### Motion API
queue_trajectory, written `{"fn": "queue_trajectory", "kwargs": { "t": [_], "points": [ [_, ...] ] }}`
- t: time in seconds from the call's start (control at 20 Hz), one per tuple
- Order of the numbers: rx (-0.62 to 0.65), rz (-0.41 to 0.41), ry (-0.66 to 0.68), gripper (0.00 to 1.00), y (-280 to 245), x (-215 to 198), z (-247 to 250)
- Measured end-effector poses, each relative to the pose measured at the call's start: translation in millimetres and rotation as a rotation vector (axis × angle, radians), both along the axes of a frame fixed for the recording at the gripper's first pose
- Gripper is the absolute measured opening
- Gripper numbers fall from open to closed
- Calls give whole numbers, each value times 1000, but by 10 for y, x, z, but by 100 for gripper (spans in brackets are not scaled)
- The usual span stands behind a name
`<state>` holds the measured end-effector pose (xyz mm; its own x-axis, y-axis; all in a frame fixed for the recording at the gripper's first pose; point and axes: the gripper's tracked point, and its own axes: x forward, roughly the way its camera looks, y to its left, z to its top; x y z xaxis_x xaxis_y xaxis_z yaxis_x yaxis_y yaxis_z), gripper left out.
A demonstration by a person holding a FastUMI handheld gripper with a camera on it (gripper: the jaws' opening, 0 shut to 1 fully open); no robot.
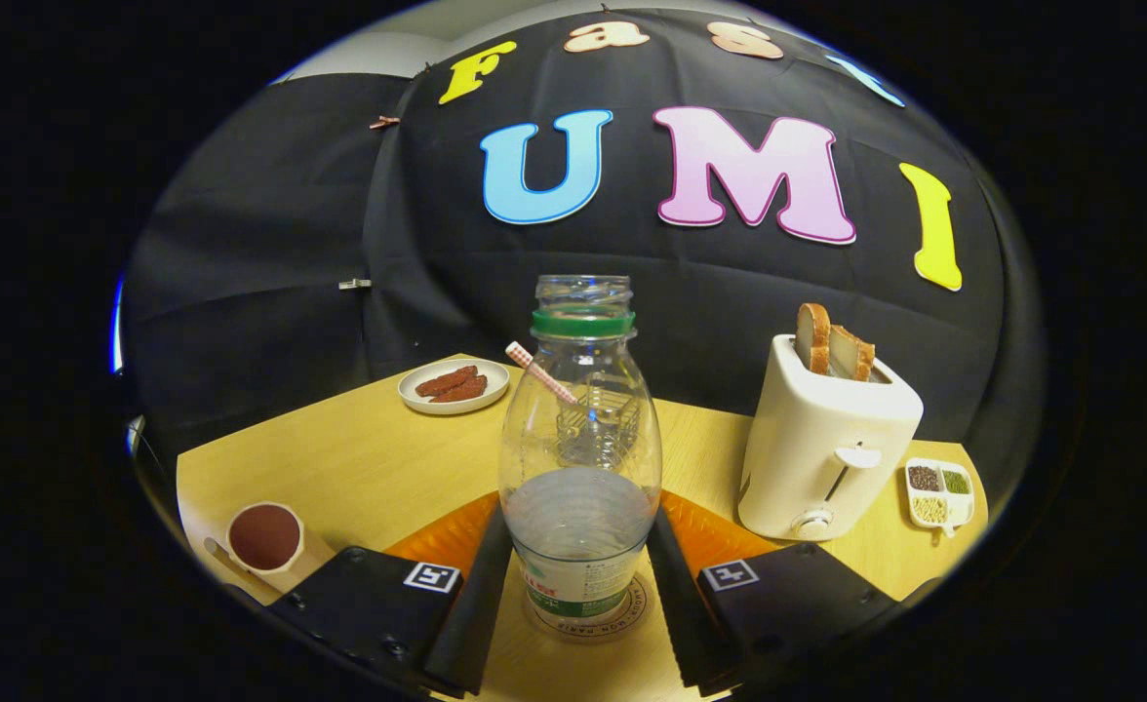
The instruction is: Take the bottle from table, then pour the juice into the cup, finally place the bottle on the coaster
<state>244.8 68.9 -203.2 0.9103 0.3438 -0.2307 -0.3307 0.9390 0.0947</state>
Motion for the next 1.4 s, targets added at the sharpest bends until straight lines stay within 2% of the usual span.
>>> {"fn": "queue_trajectory", "kwargs": {
  "t": [0.6, 0.65, 0.75, 1.05, 1.2, 1.3, 1.4],
  "points": [
    [-21, 36, 9, 80, -5, -73, -47],
    [-22, 38, 13, 91, -5, -99, -42],
    [-34, 40, 8, 99, -19, -137, 2],
    [-49, 16, -8, 99, -136, -403, 174],
    [-59, -11, -28, 98, -279, -577, 350],
    [-40, -42, -78, 98, -420, -738, 659],
    [-29, -36, -151, 98, -470, -969, 1060]
  ]
}}
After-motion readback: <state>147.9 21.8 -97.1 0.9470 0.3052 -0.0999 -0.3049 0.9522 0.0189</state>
